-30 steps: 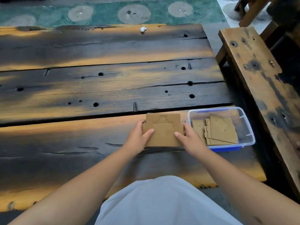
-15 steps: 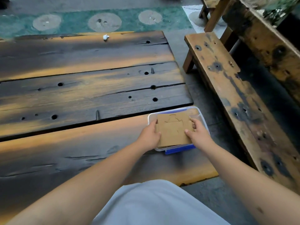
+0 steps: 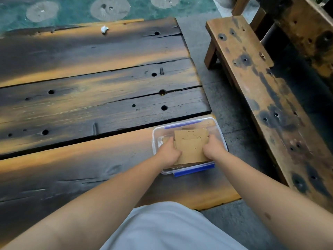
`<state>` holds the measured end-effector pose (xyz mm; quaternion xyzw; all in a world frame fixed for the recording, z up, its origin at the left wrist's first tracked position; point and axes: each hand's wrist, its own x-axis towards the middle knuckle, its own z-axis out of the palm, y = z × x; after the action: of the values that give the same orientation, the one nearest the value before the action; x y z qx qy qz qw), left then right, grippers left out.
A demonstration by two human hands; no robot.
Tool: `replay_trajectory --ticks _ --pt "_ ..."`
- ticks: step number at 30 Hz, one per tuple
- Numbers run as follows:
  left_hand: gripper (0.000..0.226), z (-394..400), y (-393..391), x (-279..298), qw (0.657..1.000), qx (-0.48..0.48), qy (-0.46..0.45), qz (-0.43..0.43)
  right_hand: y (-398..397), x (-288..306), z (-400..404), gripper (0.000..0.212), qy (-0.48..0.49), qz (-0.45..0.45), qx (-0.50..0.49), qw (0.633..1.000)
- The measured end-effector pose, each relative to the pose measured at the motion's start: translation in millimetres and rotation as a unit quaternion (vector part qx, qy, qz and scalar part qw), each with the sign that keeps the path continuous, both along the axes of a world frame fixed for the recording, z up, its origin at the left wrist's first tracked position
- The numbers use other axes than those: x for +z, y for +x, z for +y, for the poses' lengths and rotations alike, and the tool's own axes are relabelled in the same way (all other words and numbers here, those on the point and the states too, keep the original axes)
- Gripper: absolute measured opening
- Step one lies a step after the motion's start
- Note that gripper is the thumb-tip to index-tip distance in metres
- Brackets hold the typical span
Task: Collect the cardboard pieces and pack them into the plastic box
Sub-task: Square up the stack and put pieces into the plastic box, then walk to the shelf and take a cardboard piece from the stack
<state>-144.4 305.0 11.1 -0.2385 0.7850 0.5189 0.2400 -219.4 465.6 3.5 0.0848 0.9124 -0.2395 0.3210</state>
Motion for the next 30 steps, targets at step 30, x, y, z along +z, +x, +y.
replay_trajectory --ticks 30 --pt "0.086 -114.0 99.3 100.6 0.889 -0.129 -0.421 0.129 73.3 90.3 -66.0 0.094 0.036 0.272 0.345 0.898"
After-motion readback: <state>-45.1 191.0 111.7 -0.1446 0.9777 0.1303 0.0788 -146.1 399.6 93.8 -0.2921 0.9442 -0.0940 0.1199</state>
